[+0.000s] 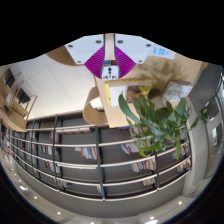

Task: Unplug charger

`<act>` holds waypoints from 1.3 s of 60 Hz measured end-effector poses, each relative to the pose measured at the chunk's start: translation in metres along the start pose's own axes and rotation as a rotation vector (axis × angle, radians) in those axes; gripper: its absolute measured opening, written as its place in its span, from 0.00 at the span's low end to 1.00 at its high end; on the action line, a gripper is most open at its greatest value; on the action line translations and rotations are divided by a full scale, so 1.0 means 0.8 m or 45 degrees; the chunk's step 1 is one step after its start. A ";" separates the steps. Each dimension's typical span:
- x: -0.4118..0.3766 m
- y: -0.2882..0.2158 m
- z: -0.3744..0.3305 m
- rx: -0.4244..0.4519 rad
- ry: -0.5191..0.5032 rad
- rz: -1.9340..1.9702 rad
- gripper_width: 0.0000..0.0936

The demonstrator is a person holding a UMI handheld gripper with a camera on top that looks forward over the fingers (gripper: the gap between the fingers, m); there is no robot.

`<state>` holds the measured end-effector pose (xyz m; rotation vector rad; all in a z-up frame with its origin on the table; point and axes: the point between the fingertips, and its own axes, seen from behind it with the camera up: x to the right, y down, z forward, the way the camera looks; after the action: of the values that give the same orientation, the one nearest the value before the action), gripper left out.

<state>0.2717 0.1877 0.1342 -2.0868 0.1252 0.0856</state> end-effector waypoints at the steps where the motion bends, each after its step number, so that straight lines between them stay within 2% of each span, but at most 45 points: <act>1: 0.003 0.020 0.006 -0.035 0.004 -0.012 0.11; 3: 0.002 0.068 0.033 -0.085 0.009 -0.027 0.11; 7: 0.005 0.096 0.027 -0.172 0.007 -0.027 0.11; 8: 0.010 0.121 0.029 -0.187 0.008 -0.035 0.11; 15: 0.009 0.138 0.023 -0.274 0.008 -0.055 0.12; 20: 0.005 0.166 0.032 -0.287 0.009 -0.046 0.14; 27: 0.005 0.162 0.029 -0.256 0.025 -0.065 0.18; 34: 0.001 0.165 0.029 -0.266 0.012 -0.064 0.31; 36: 0.002 0.163 0.025 -0.268 0.025 -0.058 0.42; 37: 0.005 0.159 0.023 -0.259 0.038 -0.058 0.53; 38: 0.007 0.154 0.019 -0.247 0.053 -0.061 0.59; 39: 0.009 0.150 0.014 -0.234 0.066 -0.069 0.60; 44: 0.014 0.112 -0.014 -0.142 0.135 -0.094 0.80; 47: 0.012 0.083 -0.039 -0.077 0.164 -0.081 0.85; 57: -0.036 0.009 -0.147 0.144 0.170 -0.048 0.88; 64: -0.091 0.009 -0.235 0.229 0.135 -0.046 0.88; 72: -0.147 0.042 -0.302 0.211 0.097 -0.053 0.88; 78: -0.186 0.100 -0.340 0.116 0.071 -0.041 0.88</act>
<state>0.1163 -0.0801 0.2174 -2.0005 0.1267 0.0017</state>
